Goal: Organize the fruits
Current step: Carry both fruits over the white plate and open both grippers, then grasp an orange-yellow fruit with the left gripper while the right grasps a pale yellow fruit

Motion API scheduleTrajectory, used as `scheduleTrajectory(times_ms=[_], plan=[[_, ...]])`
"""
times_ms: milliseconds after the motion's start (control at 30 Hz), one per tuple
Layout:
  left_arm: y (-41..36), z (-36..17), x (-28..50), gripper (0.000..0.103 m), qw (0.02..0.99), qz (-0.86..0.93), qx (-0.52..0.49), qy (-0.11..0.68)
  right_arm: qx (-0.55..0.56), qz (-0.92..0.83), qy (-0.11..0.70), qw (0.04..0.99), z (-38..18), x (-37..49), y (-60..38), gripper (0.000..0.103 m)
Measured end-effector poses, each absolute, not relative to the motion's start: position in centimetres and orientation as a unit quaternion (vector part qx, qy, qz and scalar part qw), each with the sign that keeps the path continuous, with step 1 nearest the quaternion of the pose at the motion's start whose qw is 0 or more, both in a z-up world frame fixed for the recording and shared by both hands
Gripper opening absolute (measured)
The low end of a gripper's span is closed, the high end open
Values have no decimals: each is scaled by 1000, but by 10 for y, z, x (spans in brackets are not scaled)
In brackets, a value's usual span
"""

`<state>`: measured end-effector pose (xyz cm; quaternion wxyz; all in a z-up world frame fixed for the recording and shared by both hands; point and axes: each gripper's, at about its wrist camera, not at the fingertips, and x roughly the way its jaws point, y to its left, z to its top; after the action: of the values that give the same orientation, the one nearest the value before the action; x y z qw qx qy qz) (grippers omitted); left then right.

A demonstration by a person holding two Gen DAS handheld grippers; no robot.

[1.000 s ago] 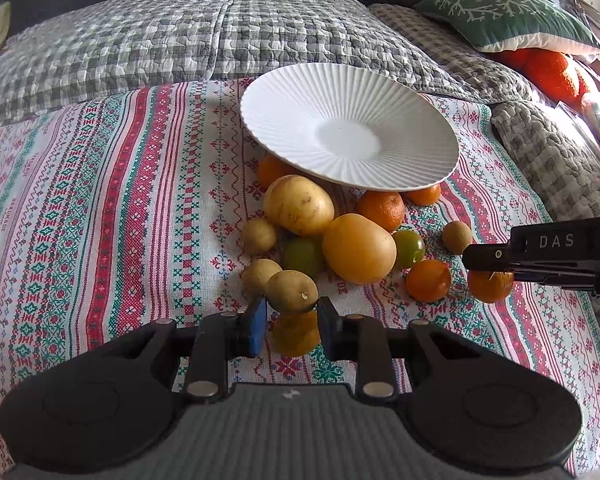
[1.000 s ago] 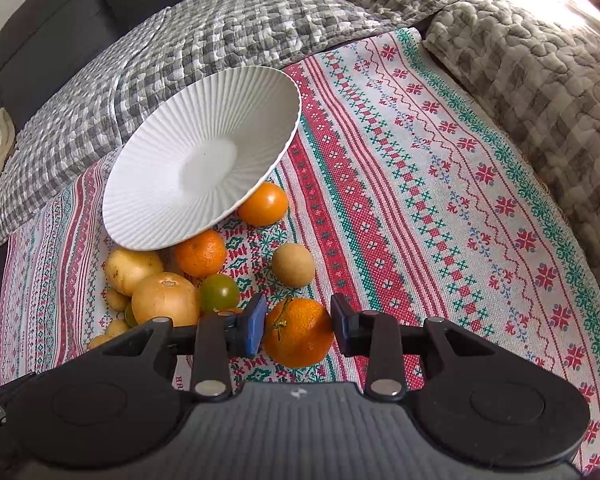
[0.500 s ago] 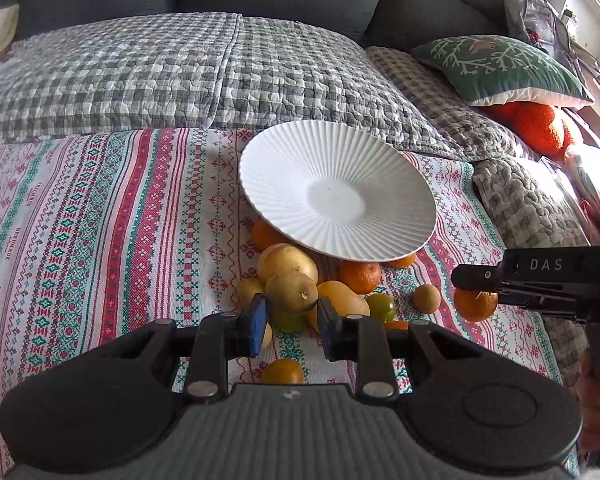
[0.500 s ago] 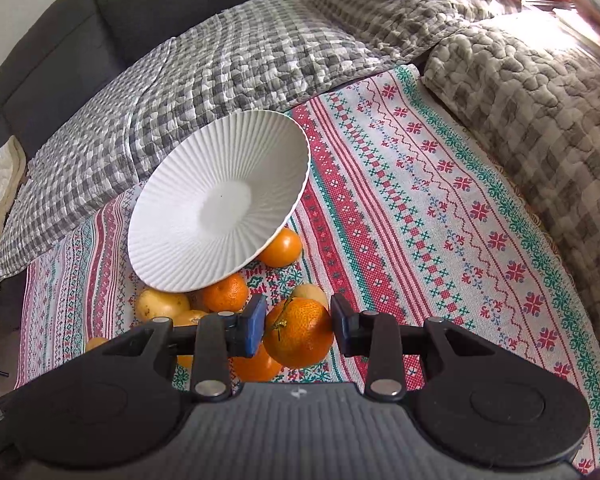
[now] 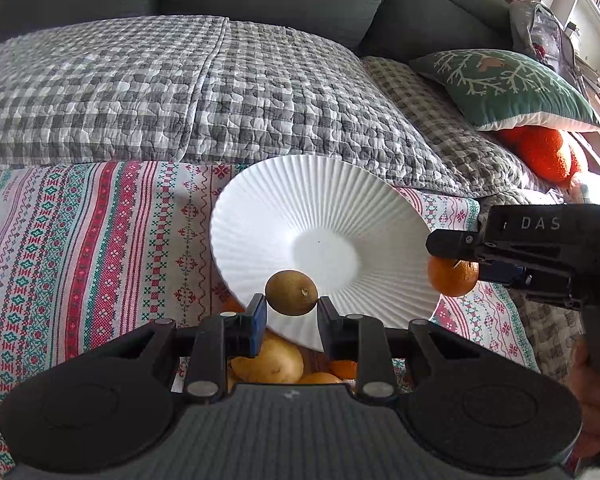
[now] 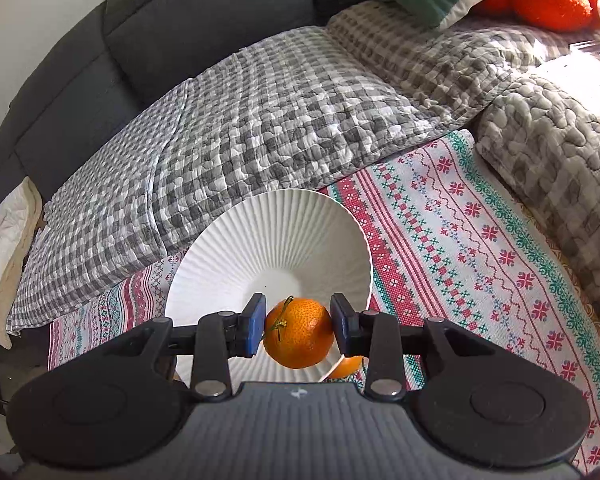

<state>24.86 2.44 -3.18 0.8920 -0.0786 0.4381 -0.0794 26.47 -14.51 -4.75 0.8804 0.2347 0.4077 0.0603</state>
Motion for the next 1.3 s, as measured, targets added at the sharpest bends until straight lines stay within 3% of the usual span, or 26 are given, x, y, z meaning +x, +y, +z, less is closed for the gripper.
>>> scheduleTrajectory(times_ms=[433, 600, 700, 1167, 1300], plan=[[32, -34, 248, 29, 889, -66, -88, 445, 202, 84, 387, 896, -44, 265, -147, 33], [38, -23, 223, 47, 894, -41, -81, 440, 174, 69, 384, 904, -40, 243, -154, 38], [41, -26, 199, 59, 886, -32, -85, 455, 158, 46, 395, 904, -47, 228, -159, 55], [46, -61, 160, 63, 846, -31, -177, 501, 150, 49, 431, 888, -78, 205, -153, 57], [44, -65, 159, 63, 842, -38, -185, 506, 153, 58, 444, 881, -86, 210, -148, 49]])
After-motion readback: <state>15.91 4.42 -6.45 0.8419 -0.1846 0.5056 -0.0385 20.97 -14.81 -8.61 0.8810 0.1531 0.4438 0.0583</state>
